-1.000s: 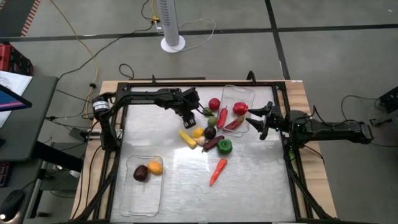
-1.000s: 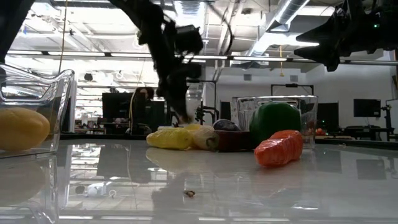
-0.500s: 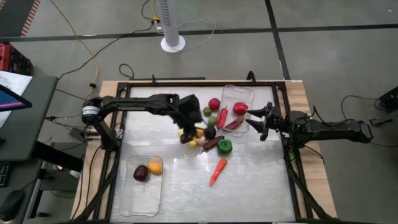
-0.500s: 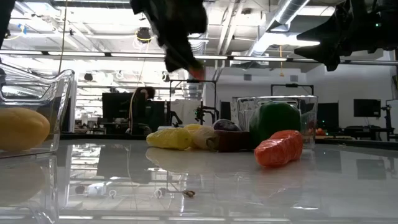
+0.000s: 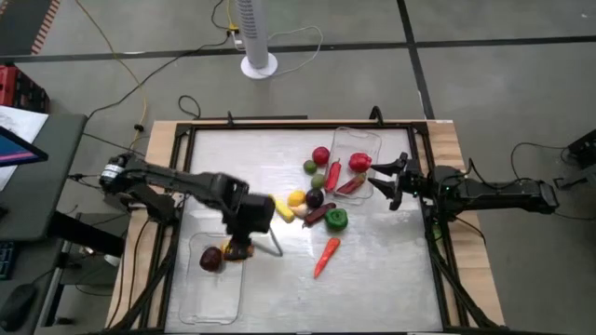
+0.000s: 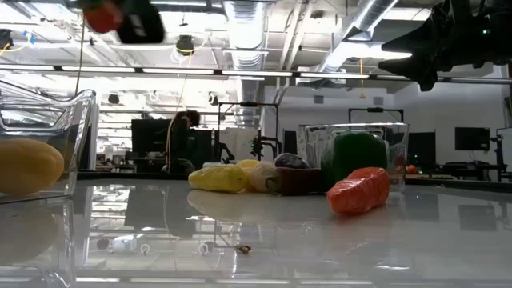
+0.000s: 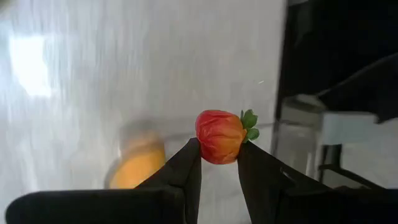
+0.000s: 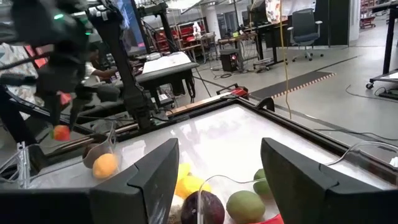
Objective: Sort produce into baskets
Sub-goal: Put the orange peach into the bottom transparent bin, then put the yellow corn into the top transparent bin
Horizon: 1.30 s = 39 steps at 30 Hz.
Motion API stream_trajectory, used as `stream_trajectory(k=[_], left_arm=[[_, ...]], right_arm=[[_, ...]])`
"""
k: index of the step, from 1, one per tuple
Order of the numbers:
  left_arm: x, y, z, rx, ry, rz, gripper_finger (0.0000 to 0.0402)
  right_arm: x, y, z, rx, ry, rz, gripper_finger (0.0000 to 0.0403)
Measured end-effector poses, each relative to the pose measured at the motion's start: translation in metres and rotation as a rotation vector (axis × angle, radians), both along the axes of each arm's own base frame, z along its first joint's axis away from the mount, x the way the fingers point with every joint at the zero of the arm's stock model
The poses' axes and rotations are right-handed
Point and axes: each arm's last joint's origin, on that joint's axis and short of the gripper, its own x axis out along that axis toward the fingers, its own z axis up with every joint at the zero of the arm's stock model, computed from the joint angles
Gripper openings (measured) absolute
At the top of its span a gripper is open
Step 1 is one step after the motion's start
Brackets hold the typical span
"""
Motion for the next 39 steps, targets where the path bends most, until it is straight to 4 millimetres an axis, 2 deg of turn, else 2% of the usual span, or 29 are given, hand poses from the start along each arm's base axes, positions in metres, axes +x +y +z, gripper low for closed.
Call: stream_trajectory(k=[6,12,18,24,29,33,39], left_arm=[[-0.017,-0.034,-0.002,0.087,0.124,0.087,0.0082],[-0.030,-0.044,-0.005,0.195,0.226,0.158,0.0082],[-0.034,-0.040,-0.011,0.294,0.264,0.233,0.0093],[-0.036,-0.038,-0.028,0.307,0.300,0.236,0.0147],[-0.034,-0.031,-0.031,0.306,0.301,0.233,0.0192],[-0.026,-0.017,-0.025,0.355,0.231,0.230,0.0206],[-0.007,0.006,-0.026,0.451,0.079,0.216,0.0208]], right_arm=[[0.000,0.000,0.000,-0.012,0.003,-0.004,0.0256],[0.000,0.000,0.001,-0.028,-0.005,-0.007,0.0256],[0.000,0.000,0.005,-0.058,-0.039,-0.009,0.0256],[0.000,0.000,0.006,-0.067,-0.038,-0.009,0.0256],[0.000,0.000,0.006,-0.067,-0.039,-0.010,0.0256],[0.000,-0.001,0.006,-0.065,-0.039,-0.014,0.0256],[0.000,-0.001,0.005,-0.045,-0.043,-0.013,0.0256]])
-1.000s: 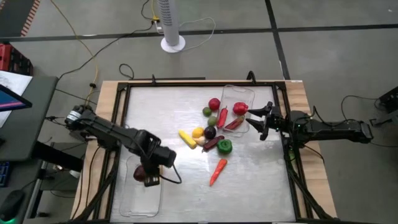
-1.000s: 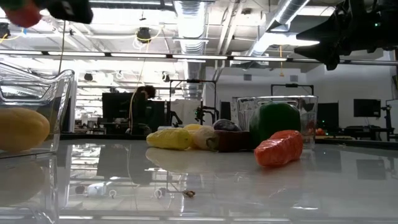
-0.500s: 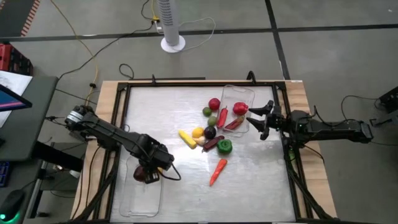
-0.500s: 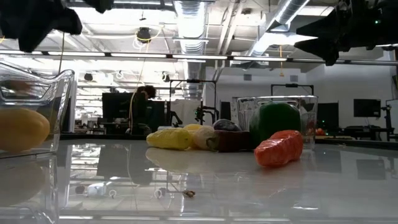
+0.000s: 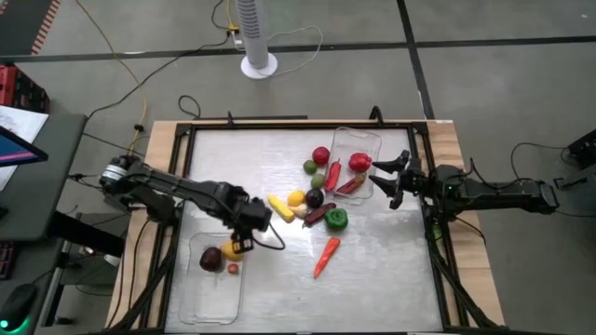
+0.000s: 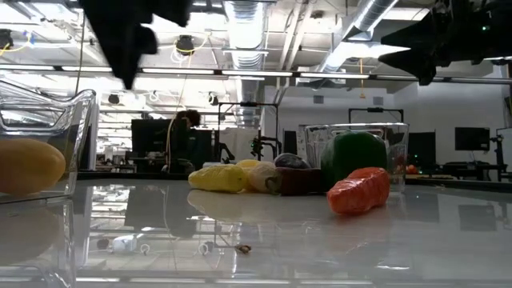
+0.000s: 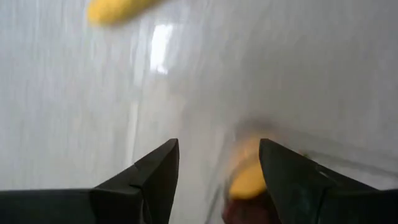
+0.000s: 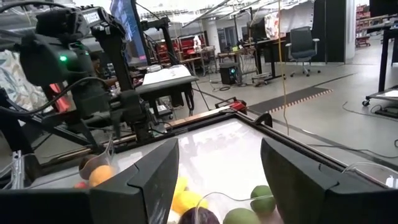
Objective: Sort produce into baskets
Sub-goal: Put the yellow corn into the top transparent bin
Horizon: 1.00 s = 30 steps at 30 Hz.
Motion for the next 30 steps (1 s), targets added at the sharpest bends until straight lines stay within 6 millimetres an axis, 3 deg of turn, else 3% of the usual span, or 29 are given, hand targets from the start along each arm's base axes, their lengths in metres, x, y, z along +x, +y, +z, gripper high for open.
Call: stream_trajectory(k=[6,15,24,30], left_arm=[[0.032,0.020,-0.018,0.036,-0.086,-0.102,0.0208],[0.070,0.047,-0.055,0.224,-0.122,-0.233,0.0222],[0.084,0.060,-0.092,0.234,-0.016,-0.356,0.0277],[0.088,0.069,-0.110,0.222,0.041,-0.410,0.0273]], right_arm=[[0.003,0.000,-0.003,0.007,0.028,0.001,0.0256],[0.006,0.000,-0.004,0.006,0.035,0.007,0.0256],[0.006,0.000,-0.007,0.032,0.059,0.010,0.0256],[0.006,0.000,-0.008,0.050,0.068,0.010,0.0256]])
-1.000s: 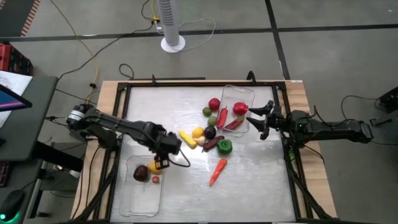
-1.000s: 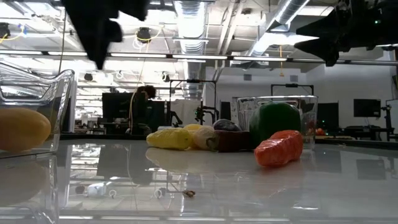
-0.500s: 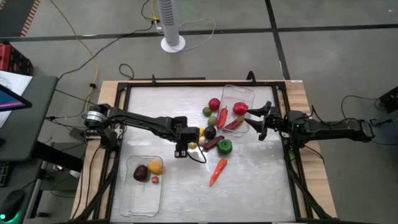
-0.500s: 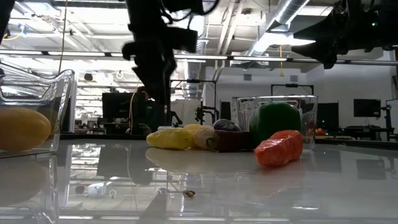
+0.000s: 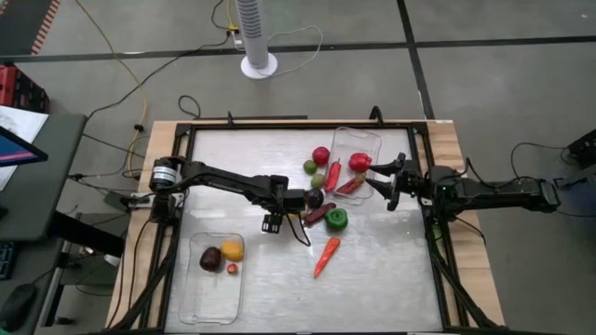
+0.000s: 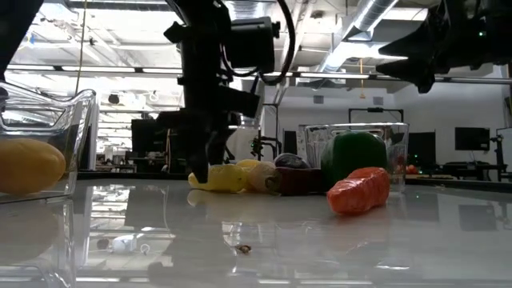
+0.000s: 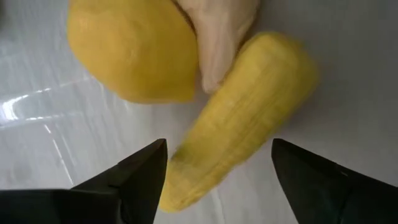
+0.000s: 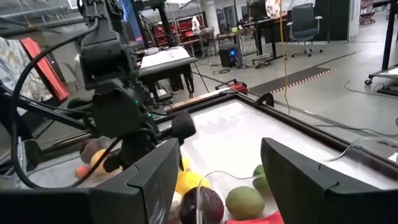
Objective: Sort produce into baskets
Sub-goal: Put the yellow corn into the top transparent bin
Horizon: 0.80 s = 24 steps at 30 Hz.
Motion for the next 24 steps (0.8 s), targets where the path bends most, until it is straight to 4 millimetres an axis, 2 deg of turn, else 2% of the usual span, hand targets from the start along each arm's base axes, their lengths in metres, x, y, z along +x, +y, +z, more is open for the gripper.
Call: stream_trajectory(k=[4,15,20,24], left_arm=[[0.000,0.000,0.000,0.006,0.002,-0.033,0.0239],[0.003,0.001,0.001,0.002,-0.025,-0.016,0.0107],[0.012,-0.004,0.014,-0.149,-0.082,-0.035,0.0096],[0.024,-0.004,0.034,-0.224,-0.154,-0.091,0.0102]], right_arm=[[0.000,0.000,-0.001,0.007,0.004,0.000,0.0256],[0.000,0.000,-0.001,0.015,0.002,-0.001,0.0256],[0.000,0.000,-0.001,0.017,0.002,-0.001,0.0256],[0.000,0.000,-0.001,0.017,0.001,-0.001,0.0256]])
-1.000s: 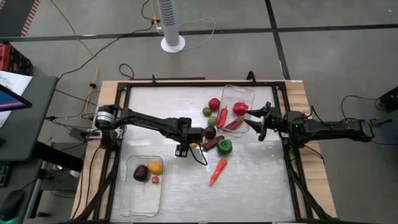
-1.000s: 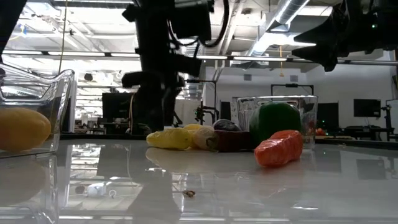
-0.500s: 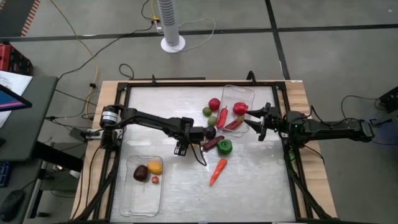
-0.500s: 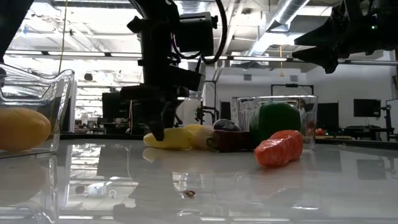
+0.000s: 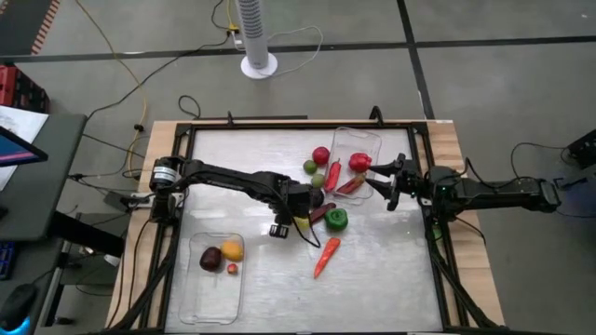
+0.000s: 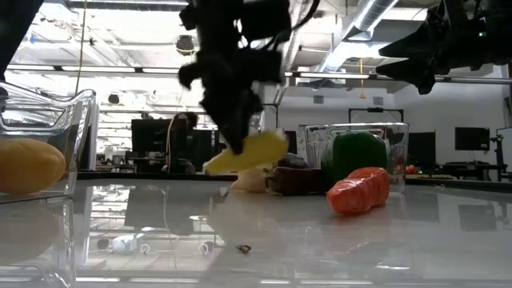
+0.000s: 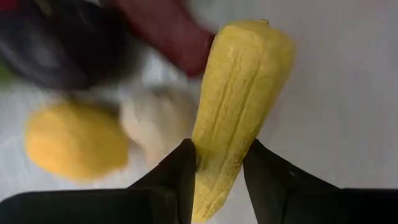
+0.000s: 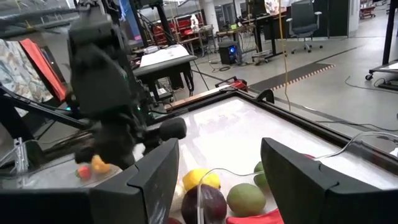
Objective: Sort produce into baskets
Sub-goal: Put the yellow corn into the top transparent bin
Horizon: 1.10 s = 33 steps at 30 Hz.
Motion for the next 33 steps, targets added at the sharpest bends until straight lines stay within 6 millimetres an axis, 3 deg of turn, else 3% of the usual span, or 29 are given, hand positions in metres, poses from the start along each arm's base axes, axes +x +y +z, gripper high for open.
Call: stream_trajectory(k=[7,18,23,28,33], left_arm=[[0.020,0.011,0.039,0.030,-0.169,-0.003,0.0104],[0.052,0.045,0.071,0.208,-0.626,0.117,0.0104],[0.056,0.056,0.075,0.148,-0.699,0.128,0.0105],[0.067,0.067,0.054,0.115,-0.713,0.202,0.0108],[0.070,0.069,0.045,0.055,-0.689,0.202,0.0152]], right_arm=[[0.000,0.001,0.000,0.000,0.000,0.006,0.0256],[0.000,0.001,0.000,-0.002,0.001,0.010,0.0256],[0.000,0.001,0.000,-0.002,0.001,0.007,0.0256],[0.000,0.001,0.000,-0.002,0.001,0.007,0.0256],[0.000,0.001,0.000,-0.003,0.003,0.004,0.0256]])
